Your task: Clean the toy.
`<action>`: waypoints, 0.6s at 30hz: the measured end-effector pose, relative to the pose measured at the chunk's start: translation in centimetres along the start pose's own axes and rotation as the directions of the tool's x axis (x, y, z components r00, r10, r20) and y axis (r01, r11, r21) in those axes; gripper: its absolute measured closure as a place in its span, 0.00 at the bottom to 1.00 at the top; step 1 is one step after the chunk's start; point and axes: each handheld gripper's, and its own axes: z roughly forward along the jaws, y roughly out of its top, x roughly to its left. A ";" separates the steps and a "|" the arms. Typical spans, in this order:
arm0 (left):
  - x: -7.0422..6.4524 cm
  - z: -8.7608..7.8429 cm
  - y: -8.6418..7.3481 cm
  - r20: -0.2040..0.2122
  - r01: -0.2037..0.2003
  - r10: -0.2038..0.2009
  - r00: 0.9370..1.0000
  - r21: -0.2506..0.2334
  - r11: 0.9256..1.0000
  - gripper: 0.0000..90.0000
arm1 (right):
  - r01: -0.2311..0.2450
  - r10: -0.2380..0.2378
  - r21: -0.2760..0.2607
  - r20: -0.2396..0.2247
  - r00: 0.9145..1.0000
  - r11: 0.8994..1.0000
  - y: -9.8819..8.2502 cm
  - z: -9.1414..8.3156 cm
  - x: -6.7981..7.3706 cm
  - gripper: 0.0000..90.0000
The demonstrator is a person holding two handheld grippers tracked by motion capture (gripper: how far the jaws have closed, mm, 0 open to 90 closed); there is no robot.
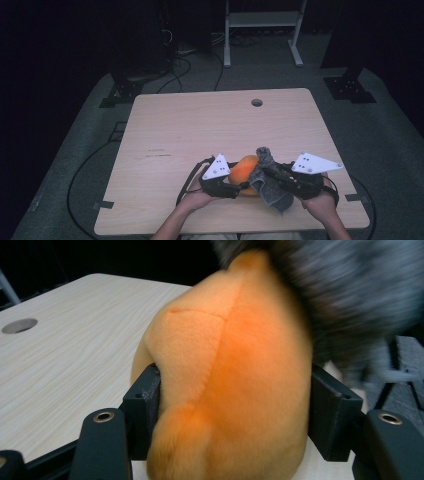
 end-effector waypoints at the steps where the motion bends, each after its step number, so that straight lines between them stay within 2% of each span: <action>1: 0.0 0.0 0.2 0.017 0.005 -0.005 1.000 0.019 1.000 0.39 | -0.008 0.008 0.007 0.006 1.000 1.000 -0.2 0.1 -0.2 0.82; 3: 0.1 0.3 0.1 0.034 0.024 -0.026 0.999 0.052 0.998 0.32 | -0.046 0.045 0.041 0.016 0.999 0.998 -1.5 0.7 -1.1 0.82; 5: 0.6 0.6 -0.4 0.080 0.051 -0.055 0.995 0.051 0.997 0.21 | -0.074 0.069 0.101 0.046 0.997 0.992 -3.1 1.8 -1.9 0.82; 6: 0.9 0.6 -0.5 0.082 0.053 -0.057 0.995 0.050 0.997 0.15 | -0.112 0.108 0.108 0.043 0.993 0.988 -3.9 2.2 -2.4 0.82; 8: 1.2 0.8 -1.0 0.058 0.067 -0.071 0.996 0.071 0.995 0.11 | -0.137 0.131 0.106 0.060 0.990 0.985 -4.1 2.1 -3.1 0.82; 9: 1.3 1.1 -1.4 0.050 0.057 -0.062 0.997 0.087 0.995 0.12 | -0.141 0.135 0.100 0.067 0.989 0.985 -4.1 1.9 -3.3 0.82; 11: 1.0 1.3 -1.9 0.034 0.039 -0.040 0.999 0.053 0.998 0.23 | -0.137 0.130 0.095 0.079 0.988 0.986 -3.9 1.5 -3.3 0.82; 13: 0.7 1.5 -1.7 0.000 0.030 -0.031 1.000 0.056 0.998 0.31 | -0.110 0.105 0.073 0.073 0.992 0.991 -3.2 1.0 -2.7 0.82; 15: 0.4 1.7 -1.6 -0.016 0.028 -0.027 0.999 0.053 0.998 0.34 | -0.081 0.079 0.039 0.052 0.996 0.996 -2.2 0.6 -1.9 0.82; 16: 0.4 1.7 -1.6 -0.012 0.022 -0.021 1.000 0.052 0.998 0.34 | -0.073 0.073 0.024 0.021 0.997 0.997 -1.8 0.6 -1.4 0.82; 18: 0.3 1.6 -1.7 -0.004 0.021 -0.021 1.000 0.054 0.998 0.35 | -0.050 0.049 0.040 0.020 0.999 0.998 -1.8 1.1 -1.1 0.82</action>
